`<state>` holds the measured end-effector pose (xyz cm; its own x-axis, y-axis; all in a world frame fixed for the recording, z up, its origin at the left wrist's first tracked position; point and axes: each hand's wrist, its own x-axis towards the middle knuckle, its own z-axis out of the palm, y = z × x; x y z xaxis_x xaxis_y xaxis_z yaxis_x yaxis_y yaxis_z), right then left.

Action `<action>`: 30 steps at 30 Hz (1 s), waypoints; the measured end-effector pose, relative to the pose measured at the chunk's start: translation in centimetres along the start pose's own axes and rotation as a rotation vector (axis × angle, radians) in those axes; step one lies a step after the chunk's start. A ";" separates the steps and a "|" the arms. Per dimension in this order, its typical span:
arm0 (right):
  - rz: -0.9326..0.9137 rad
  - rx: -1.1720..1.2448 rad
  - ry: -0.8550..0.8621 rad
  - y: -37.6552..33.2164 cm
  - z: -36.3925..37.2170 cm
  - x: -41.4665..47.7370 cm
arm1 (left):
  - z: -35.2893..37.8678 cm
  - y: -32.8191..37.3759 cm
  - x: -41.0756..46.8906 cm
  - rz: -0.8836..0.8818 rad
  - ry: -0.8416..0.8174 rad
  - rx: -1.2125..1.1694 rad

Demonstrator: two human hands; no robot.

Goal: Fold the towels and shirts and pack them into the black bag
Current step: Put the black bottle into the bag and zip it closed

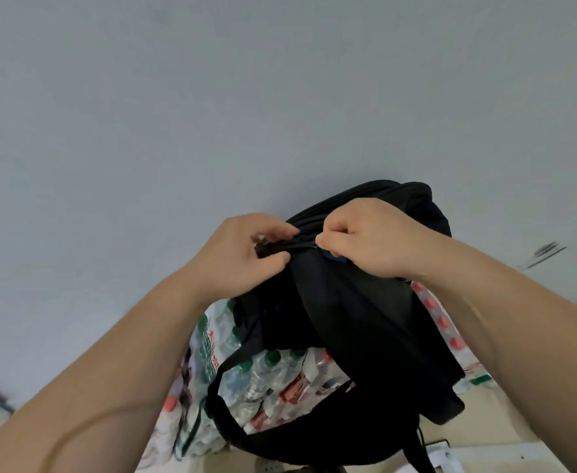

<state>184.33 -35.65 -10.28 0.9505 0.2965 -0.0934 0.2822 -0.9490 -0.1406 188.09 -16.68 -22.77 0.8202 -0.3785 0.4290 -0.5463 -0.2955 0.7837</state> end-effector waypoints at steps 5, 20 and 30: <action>-0.038 -0.043 -0.030 -0.1 -0.1 0.2 | 0.8 2.4 1.1 0.123 -0.045 0.137; -0.029 0.081 0.281 4.1 -4.4 -3.7 | -4.2 4.1 0.1 -0.144 0.025 0.190; -0.062 0.130 0.250 5.4 -4.1 -4.9 | 2.3 11.3 5.1 0.214 0.007 0.488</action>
<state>181.75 -42.63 -6.59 0.9392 0.3021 0.1632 0.3367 -0.9034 -0.2656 185.69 -23.96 -12.73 0.6818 -0.4701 0.5605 -0.7158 -0.5868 0.3785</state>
